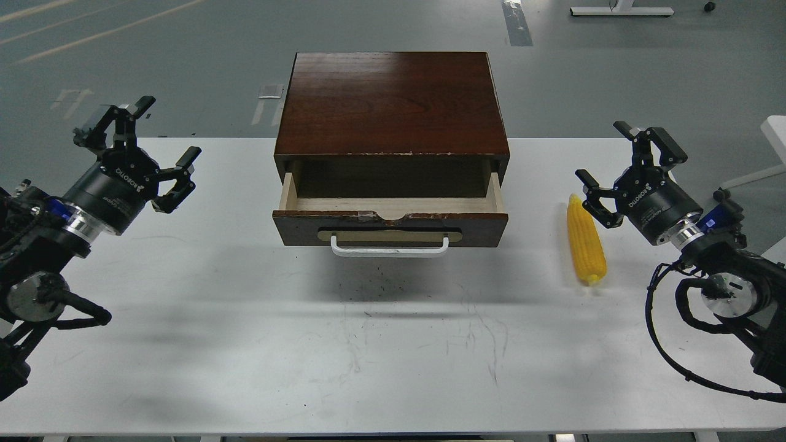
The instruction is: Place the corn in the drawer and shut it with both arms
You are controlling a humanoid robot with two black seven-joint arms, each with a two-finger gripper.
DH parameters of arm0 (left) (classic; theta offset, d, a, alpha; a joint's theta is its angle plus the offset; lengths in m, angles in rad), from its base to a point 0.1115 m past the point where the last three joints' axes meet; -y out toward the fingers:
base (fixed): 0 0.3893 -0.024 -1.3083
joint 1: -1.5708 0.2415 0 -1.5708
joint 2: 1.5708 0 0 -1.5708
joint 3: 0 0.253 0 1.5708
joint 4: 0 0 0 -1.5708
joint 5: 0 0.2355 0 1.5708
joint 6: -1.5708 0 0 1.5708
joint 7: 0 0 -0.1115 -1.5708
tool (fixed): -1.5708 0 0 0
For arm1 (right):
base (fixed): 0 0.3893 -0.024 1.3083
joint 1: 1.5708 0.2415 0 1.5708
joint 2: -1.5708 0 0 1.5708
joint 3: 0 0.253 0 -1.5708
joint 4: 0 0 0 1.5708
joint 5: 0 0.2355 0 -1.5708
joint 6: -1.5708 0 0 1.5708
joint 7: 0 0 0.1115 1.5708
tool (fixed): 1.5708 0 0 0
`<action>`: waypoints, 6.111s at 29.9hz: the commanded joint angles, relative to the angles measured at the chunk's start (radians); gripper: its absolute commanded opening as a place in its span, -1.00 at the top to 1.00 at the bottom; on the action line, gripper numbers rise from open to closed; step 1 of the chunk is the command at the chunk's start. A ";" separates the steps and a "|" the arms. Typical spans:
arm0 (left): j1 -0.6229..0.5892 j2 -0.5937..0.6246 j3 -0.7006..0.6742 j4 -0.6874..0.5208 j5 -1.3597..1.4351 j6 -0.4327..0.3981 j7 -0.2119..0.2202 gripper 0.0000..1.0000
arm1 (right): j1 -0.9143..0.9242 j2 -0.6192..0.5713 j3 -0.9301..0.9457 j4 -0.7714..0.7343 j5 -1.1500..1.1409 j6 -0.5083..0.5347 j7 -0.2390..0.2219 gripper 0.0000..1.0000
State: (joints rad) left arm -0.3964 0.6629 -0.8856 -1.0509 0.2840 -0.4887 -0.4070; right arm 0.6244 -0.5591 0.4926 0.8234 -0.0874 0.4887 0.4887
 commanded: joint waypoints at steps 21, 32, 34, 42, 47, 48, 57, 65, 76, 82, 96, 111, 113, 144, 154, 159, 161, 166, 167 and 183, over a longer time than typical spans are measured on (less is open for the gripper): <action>-0.007 0.026 0.019 0.015 0.029 0.000 0.002 -0.98 | 0.005 -0.010 -0.002 0.002 0.000 0.000 0.000 -1.00; -0.029 0.009 0.017 -0.008 0.055 0.000 -0.003 -0.98 | 0.136 -0.207 -0.029 0.068 -0.223 0.000 0.000 -1.00; -0.038 0.004 0.017 -0.008 0.058 0.000 -0.003 -0.98 | 0.190 -0.260 -0.049 0.074 -0.307 0.000 0.000 -1.00; -0.085 -0.022 0.019 -0.006 0.058 0.000 -0.001 -0.98 | 0.417 -0.337 -0.256 0.074 -0.714 0.000 0.000 -1.00; -0.090 -0.039 0.019 -0.008 0.064 0.000 -0.001 -0.98 | 0.560 -0.305 -0.524 0.051 -0.943 0.000 0.000 -1.00; -0.090 -0.039 0.019 -0.008 0.064 0.000 -0.001 -0.98 | 0.560 -0.305 -0.525 0.051 -0.943 0.000 0.000 -1.00; -0.090 -0.055 0.019 -0.008 0.066 0.000 -0.001 -0.98 | 0.580 -0.117 -0.853 -0.095 -1.003 -0.096 0.000 -1.00; -0.090 -0.054 0.019 -0.006 0.066 0.000 -0.001 -0.98 | 0.534 -0.019 -0.890 -0.193 -1.002 -0.114 0.000 -0.96; -0.088 -0.054 0.019 -0.006 0.066 0.000 -0.001 -0.98 | 0.463 0.013 -0.893 -0.239 -0.997 -0.114 0.000 -0.86; -0.088 -0.055 0.019 -0.006 0.066 0.000 -0.001 -0.98 | 0.454 0.044 -0.893 -0.247 -0.988 -0.114 0.000 -0.82; -0.087 -0.046 0.019 -0.006 0.067 0.000 -0.001 -0.98 | 0.426 0.094 -0.894 -0.296 -0.986 -0.107 0.000 0.48; -0.088 -0.045 0.019 -0.006 0.098 0.000 -0.001 -0.98 | 0.622 -0.050 -0.896 -0.110 -1.000 -0.114 0.000 0.77; -0.088 -0.043 0.019 -0.006 0.098 0.000 -0.001 -0.98 | 0.699 -0.091 -0.898 -0.057 -1.018 -0.114 0.000 0.77; -0.090 0.023 0.017 -0.023 0.093 0.000 -0.003 -0.98 | 1.370 0.309 -1.108 0.336 -1.499 -0.266 0.000 0.87; -0.090 0.027 0.017 -0.023 0.092 0.000 -0.003 -0.98 | 1.305 0.378 -1.221 0.307 -1.543 -0.449 0.000 0.90; -0.088 0.029 0.017 -0.024 0.092 0.000 -0.003 -0.98 | 1.246 0.403 -1.223 0.278 -1.543 -0.461 0.000 0.90; -0.088 0.029 0.017 -0.023 0.092 0.000 -0.003 -0.98 | 1.232 0.415 -1.223 0.244 -1.542 -0.470 0.000 0.90; -0.085 0.029 0.014 -0.023 0.090 0.000 -0.003 -0.98 | 1.215 0.432 -1.223 0.229 -1.539 -0.472 0.000 0.80; -0.085 0.029 0.013 -0.023 0.090 0.000 -0.003 -0.98 | 1.210 0.436 -1.223 0.226 -1.539 -0.472 0.000 0.75; -0.085 0.027 0.008 -0.023 0.090 0.000 -0.003 -0.98 | 1.200 0.432 -1.218 0.226 -1.526 -0.472 0.000 -0.15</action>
State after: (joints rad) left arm -0.4816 0.6897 -0.8773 -1.0738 0.3743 -0.4887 -0.4096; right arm 1.8239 -0.1243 -0.7259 1.0477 -1.6150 0.0168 0.4886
